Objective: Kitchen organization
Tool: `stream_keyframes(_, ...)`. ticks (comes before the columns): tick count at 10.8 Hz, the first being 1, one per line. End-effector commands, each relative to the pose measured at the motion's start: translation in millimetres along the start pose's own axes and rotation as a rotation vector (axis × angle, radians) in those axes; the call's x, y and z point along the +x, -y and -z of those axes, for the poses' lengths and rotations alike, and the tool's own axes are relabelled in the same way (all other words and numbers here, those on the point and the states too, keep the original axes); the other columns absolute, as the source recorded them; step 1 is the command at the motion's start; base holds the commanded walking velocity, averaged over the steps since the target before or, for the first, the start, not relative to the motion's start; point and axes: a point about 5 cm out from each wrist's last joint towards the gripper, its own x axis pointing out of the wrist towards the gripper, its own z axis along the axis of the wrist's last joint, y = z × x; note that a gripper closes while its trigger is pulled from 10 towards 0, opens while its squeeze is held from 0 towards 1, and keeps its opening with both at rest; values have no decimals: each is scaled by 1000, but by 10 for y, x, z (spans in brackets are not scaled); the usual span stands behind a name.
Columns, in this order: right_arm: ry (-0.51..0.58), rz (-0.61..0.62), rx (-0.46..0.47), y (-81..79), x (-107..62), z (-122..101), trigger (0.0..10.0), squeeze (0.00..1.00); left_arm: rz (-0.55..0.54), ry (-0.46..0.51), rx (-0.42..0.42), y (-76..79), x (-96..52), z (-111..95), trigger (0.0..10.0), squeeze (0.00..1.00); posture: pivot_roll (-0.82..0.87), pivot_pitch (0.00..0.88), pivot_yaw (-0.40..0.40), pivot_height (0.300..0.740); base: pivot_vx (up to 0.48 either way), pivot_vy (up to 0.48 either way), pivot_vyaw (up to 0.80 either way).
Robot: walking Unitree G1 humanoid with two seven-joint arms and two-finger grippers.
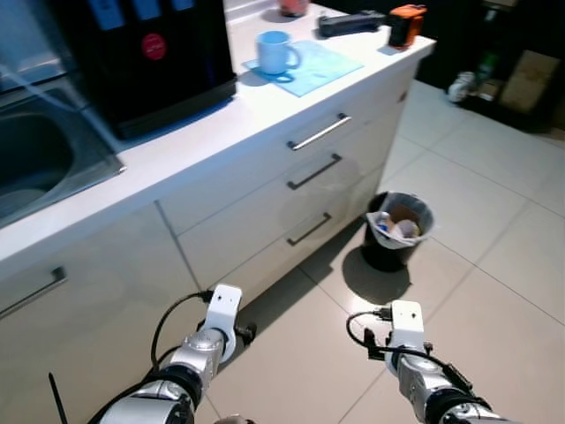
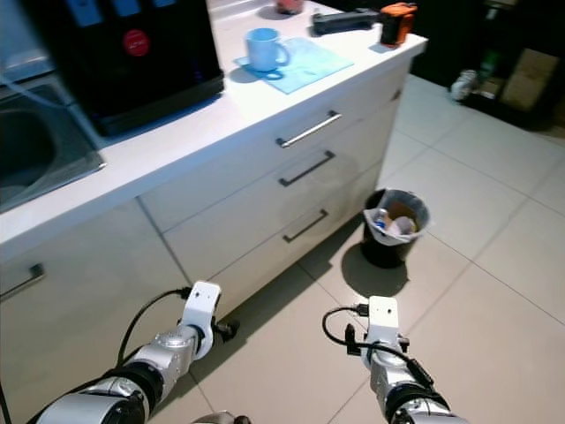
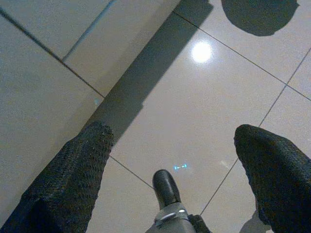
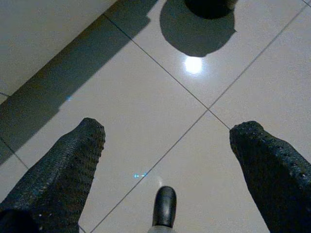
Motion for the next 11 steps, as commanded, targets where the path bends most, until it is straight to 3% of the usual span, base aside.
stream_keyframes(1, 8, 3, -3, -8, 0, -3, 10000, 0, -16, -10, 5, -31, -4, 17, 10000, 0, 83, 0, 62, 740, 0, 0, 0)
stream_keyframes(2, 18, 23, -47, 12, -1, -10, 10000, 0, -25, -10, -8, -48, -6, 20, 10000, 0, 83, 0, 62, 740, 0, 0, 0)
stream_keyframes(3, -58, 13, -69, 9, -4, 73, 10000, 0, -21, 1, -47, -59, -9, 30, 10000, 0, 84, 0, 62, 740, 0, 0, 0)
stream_keyframes(4, -37, -11, -43, -5, -5, 66, 10000, 0, -26, -7, -47, -72, -12, 50, 10000, 0, 87, 0, 61, 740, 0, 0, 0)
stream_keyframes(6, -65, -51, -154, -63, -16, 140, 10000, 0, -31, -27, -39, -99, -21, 109, 10000, 0, 90, 0, 61, 740, 0, 0, 787)
stream_keyframes(11, -76, -73, -196, -72, -20, 163, 10000, 0, -9, -43, -22, -76, -22, 141, 10000, 0, 86, 0, 58, 740, 0, 0, 800)
